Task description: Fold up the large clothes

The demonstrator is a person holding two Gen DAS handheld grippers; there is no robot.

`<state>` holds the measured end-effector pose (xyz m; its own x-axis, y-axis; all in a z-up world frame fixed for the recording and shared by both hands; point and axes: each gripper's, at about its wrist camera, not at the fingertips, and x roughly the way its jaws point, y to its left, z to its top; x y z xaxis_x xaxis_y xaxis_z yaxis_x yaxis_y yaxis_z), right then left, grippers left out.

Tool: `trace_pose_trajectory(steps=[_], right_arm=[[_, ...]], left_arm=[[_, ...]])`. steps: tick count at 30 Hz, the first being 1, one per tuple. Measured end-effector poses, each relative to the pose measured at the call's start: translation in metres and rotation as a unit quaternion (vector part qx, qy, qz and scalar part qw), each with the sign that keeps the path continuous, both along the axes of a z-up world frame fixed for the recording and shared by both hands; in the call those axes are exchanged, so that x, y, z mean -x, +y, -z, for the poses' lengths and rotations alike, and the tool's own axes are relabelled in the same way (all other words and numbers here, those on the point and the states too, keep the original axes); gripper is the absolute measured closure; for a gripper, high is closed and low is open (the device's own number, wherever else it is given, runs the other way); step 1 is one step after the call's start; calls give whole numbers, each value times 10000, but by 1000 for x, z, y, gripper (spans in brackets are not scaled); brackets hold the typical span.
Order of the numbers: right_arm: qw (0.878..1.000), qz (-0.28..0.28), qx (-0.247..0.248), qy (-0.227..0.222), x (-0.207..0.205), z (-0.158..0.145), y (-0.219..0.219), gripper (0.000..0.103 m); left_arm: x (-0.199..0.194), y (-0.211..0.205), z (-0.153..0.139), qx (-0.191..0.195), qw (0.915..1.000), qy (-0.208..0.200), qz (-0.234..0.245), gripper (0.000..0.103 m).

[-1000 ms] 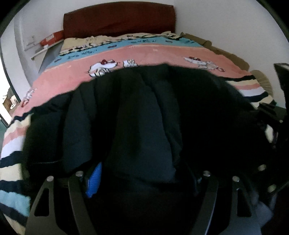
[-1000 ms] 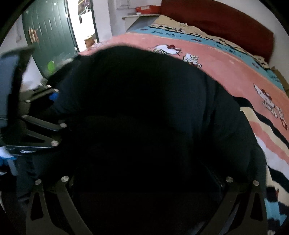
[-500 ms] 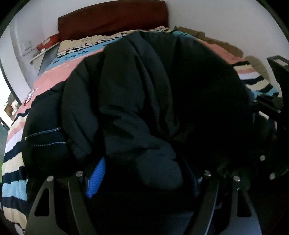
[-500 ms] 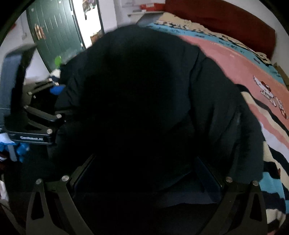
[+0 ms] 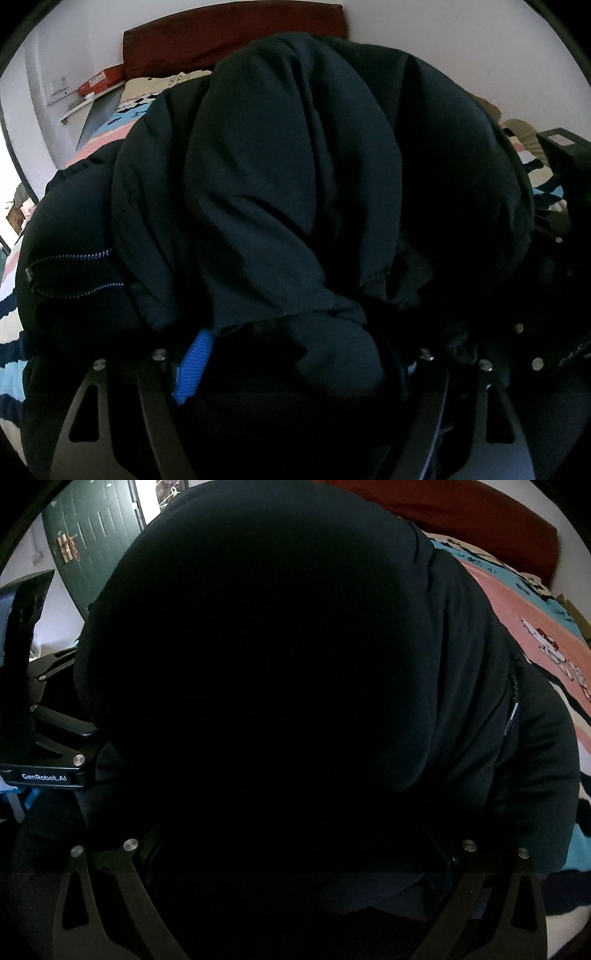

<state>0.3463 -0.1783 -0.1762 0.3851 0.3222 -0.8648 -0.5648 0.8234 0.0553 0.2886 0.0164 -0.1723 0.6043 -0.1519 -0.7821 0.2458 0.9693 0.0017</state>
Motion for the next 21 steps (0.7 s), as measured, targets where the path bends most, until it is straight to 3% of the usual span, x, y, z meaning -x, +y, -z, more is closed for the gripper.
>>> trace_pose_trajectory(steps=[21], right_arm=[[10000, 70, 3, 6, 0, -6, -2, 1]], left_arm=[[2, -3, -1, 6, 10000, -20, -22, 25]])
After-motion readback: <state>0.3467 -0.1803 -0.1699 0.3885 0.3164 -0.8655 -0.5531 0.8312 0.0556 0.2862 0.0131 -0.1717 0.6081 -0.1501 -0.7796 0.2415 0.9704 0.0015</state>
